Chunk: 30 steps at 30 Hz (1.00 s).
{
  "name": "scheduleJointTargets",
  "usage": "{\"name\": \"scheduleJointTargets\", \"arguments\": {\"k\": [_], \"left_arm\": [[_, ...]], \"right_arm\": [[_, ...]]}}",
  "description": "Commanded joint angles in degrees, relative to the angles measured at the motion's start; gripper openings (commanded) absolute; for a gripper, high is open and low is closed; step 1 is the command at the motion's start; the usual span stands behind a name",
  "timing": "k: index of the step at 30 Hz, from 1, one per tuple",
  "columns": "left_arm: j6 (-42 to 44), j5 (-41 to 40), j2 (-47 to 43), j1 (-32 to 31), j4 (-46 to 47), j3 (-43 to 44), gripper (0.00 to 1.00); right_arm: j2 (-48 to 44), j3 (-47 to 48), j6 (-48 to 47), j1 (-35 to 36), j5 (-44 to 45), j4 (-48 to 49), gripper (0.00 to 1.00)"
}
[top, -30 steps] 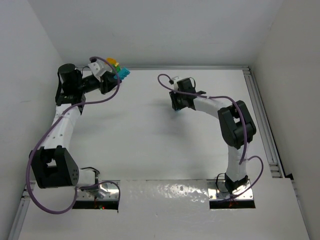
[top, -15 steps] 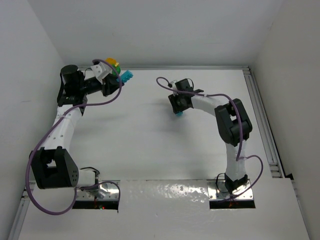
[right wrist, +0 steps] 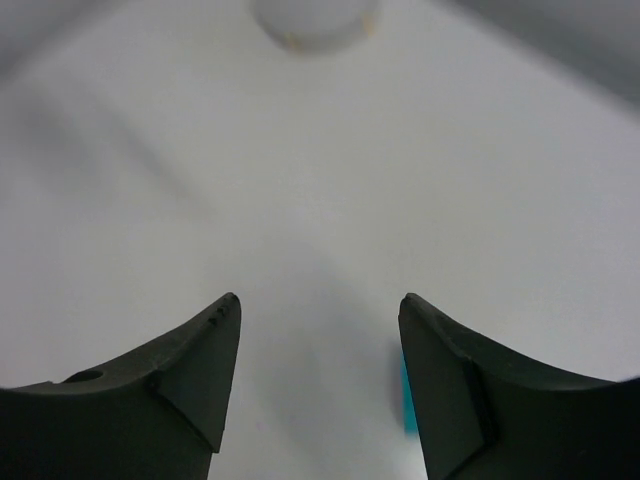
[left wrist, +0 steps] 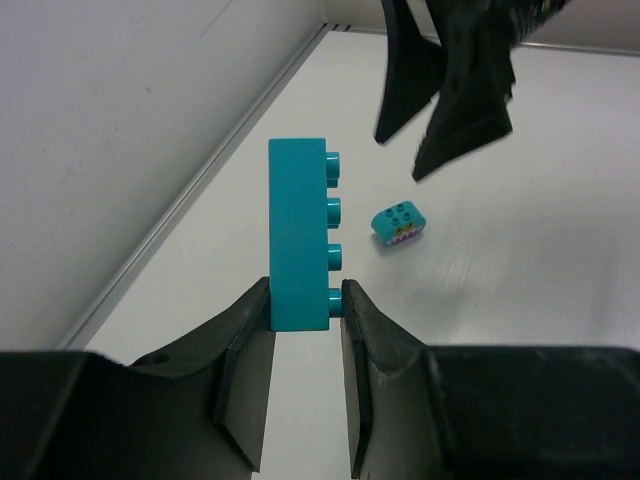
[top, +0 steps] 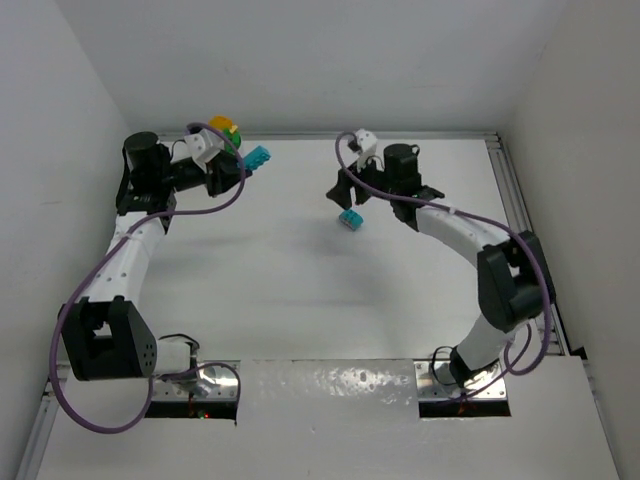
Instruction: Sort the legos into containers by color
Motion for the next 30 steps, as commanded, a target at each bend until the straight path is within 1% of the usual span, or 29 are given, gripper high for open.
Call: {"name": "scheduleJointTargets", "arguments": {"k": [1,2,3,5,6,8,10,13,15,16,17,19,22,23,26,27,28,29,30], "left_arm": [[1.72,4.28,-2.38,-1.30,2.02,-0.55,0.00],[2.16,4.72,-2.29,-1.48,1.58,-0.55,0.00],[3.73,5.60,-2.29,-1.66,1.05,-0.55,0.00],[5.76,6.39,-2.29,-2.01,-1.49,-0.38,0.00],[6.55,7.01,-2.29,-2.01,-2.63,-0.29,0.00],[7.08,7.80,-2.46,-2.10,-3.70,-0.20,0.00],[7.44,8.07,-2.38,-2.71,-4.14,-0.29,0.00],[6.30,8.77,-2.29,-3.59,-3.88,-0.29,0.00],[6.03,8.86,-2.29,-3.59,-3.88,-0.38,0.00],[5.95,8.94,-2.29,-5.16,-3.88,-0.55,0.00],[5.77,8.86,-2.38,-5.26,-3.96,-0.64,0.00],[5.68,8.86,-2.29,-5.53,-3.96,-0.73,0.00],[5.94,8.60,-2.29,-5.88,-3.88,-0.73,0.00],[5.86,8.51,-2.20,-5.88,-3.88,-0.64,0.00],[5.07,8.42,-2.20,-5.97,-3.00,-0.55,0.00],[4.54,8.33,-2.20,-6.05,-2.56,-0.64,0.00],[3.84,8.07,-2.20,-5.97,-1.51,-0.64,0.00],[3.14,7.89,-2.20,-5.97,-1.42,-0.64,0.00],[3.05,7.80,-2.29,-6.05,-1.41,-0.55,0.00]], "right_arm": [[-5.03,-2.04,8.72,-0.87,-20.09,32.13,0.63],[-3.98,1.10,10.50,-0.79,-24.38,33.90,0.65],[-2.84,2.70,11.82,-0.26,-26.42,35.83,0.68],[-0.37,4.29,13.15,0.35,-28.54,38.82,0.69],[-0.10,3.95,12.81,1.23,-28.55,42.06,0.70],[0.51,4.90,11.84,2.20,-28.64,43.06,0.69],[1.30,6.48,11.05,3.16,-30.30,42.09,0.67],[2.36,8.60,10.60,5.28,-31.89,42.00,0.65],[2.89,8.78,11.83,5.63,-32.50,43.74,0.64],[3.06,8.78,13.75,5.89,-32.77,44.80,0.63],[3.33,8.69,14.64,6.24,-32.77,45.95,0.60],[3.50,8.69,15.52,6.68,-32.77,47.27,0.58],[4.21,8.87,17.18,7.39,-33.12,48.41,0.52],[4.64,9.13,17.98,7.56,-33.21,49.64,0.47],[5.17,9.65,19.57,7.65,-33.29,50.53,0.38],[5.35,9.83,19.48,7.65,-33.56,49.83,0.32],[5.35,10.09,19.05,7.65,-33.73,49.30,0.29],[5.35,10.27,18.52,7.65,-34.26,47.73,0.20],[5.00,10.27,17.82,7.65,-34.35,46.67,0.16]]}}
